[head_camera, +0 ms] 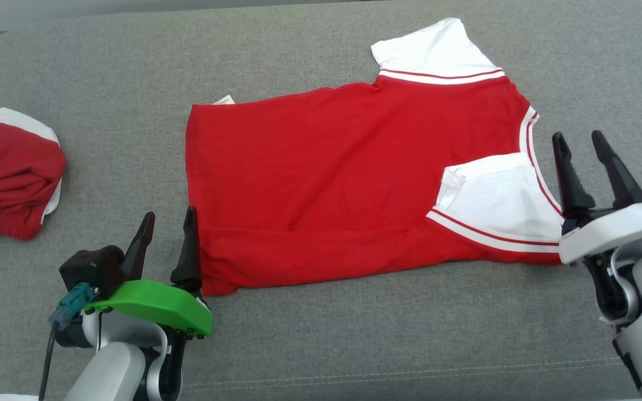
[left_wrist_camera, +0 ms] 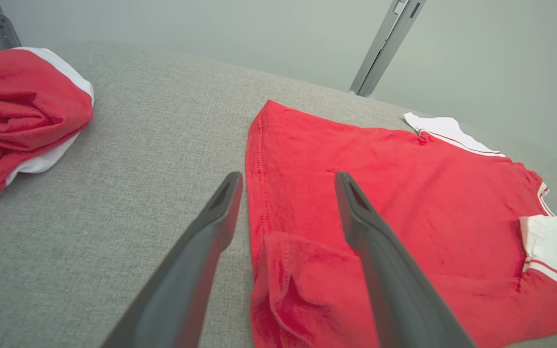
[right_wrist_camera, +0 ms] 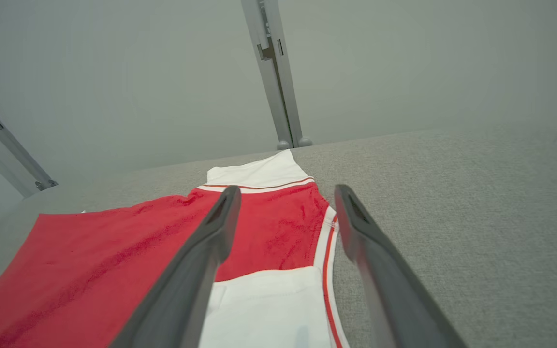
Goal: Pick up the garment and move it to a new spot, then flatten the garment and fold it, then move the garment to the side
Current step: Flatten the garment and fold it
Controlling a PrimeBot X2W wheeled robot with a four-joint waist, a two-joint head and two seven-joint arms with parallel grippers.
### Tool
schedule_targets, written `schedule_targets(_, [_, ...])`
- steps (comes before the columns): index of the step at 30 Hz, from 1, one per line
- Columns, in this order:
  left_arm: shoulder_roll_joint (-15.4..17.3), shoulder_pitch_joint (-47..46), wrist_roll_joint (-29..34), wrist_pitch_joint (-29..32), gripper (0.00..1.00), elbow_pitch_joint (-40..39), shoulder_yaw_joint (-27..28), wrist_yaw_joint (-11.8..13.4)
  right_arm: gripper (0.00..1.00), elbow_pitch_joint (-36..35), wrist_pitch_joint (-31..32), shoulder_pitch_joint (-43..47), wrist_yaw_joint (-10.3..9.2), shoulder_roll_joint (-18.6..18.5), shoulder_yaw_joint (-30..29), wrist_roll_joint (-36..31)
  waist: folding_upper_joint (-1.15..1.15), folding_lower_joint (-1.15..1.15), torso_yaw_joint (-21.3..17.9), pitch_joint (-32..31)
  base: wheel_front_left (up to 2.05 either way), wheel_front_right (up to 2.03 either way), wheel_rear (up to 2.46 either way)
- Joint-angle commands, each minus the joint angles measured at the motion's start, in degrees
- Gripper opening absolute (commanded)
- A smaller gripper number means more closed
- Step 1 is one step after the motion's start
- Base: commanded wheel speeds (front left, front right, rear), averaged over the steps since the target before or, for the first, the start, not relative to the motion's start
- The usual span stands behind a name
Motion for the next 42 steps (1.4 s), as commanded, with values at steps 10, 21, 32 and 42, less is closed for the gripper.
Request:
schedule_targets(10, [0.4,1.3,4.8,-7.3,1.0,2.0,0.6,1.5,1.0,-13.7,-0.2,16.9,0.0,10.4,-8.2,-17.7,0.0,0.0,-2.9,-5.4,0.0,0.0,0.0])
schedule_targets(21, [1.4,6.3,10.3,-8.7,1.0,5.1,-2.1,4.2,1.0,-14.9,0.1,25.5,0.0,13.3,-7.2,-23.0,0.0,0.0,-3.1,-9.3,0.0,0.0,0.0])
schedule_targets(32, [1.5,6.9,10.9,-8.1,1.0,6.6,-3.8,3.5,1.0,-16.1,1.6,28.2,0.0,14.2,-7.0,-22.4,0.0,0.0,-2.1,-10.8,0.0,0.0,0.0])
schedule_targets(42, [-1.4,2.8,8.4,-2.8,1.0,12.1,-7.6,-1.1,1.0,-8.7,2.1,23.2,0.0,10.5,-8.9,-20.9,0.0,0.0,-1.6,-7.1,0.0,0.0,0.0])
